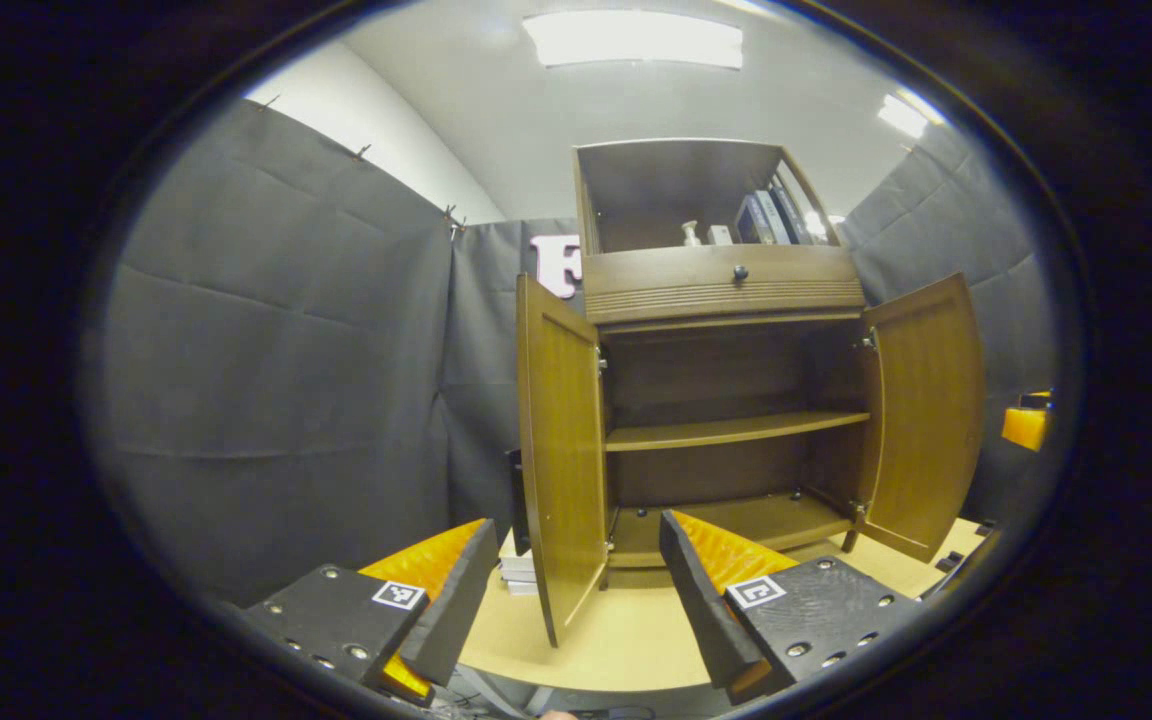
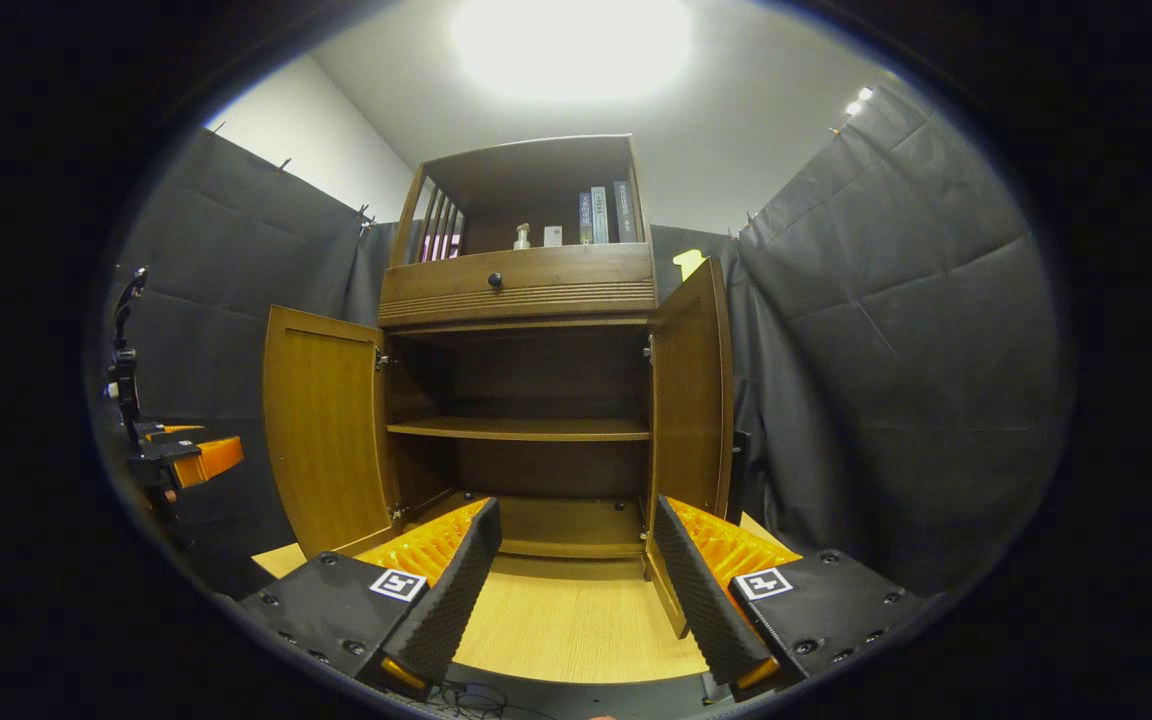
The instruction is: Open the right door of the double-door shoe cabinet with the right hand, and open the left door with the left hand.
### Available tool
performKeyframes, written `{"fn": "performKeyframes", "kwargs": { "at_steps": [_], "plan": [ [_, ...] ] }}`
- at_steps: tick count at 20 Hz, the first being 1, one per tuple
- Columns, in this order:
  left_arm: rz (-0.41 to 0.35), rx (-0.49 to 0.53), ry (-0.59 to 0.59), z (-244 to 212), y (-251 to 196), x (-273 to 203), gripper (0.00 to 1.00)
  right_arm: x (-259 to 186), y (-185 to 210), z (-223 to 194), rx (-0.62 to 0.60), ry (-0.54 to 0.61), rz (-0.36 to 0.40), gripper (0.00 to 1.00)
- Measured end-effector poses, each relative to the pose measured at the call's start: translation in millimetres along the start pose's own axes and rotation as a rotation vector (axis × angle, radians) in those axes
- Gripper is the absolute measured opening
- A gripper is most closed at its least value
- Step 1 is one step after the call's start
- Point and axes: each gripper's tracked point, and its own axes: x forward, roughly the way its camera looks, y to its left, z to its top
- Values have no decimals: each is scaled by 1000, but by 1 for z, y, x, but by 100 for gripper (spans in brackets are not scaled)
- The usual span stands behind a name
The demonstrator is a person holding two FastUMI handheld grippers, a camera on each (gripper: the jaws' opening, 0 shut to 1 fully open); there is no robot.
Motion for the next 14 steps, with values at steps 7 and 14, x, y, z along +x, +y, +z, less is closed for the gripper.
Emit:
{"fn": "performKeyframes", "kwargs": {
  "at_steps": [7, 14],
  "plan": [
    [-13, 22, -10, 2, -4, 0, 94, 5, -6, -1, 10, -2, -16, 96],
    [-14, 16, -10, 1, -4, 3, 94, 9, -6, -2, 11, -1, -14, 96]
  ]
}}
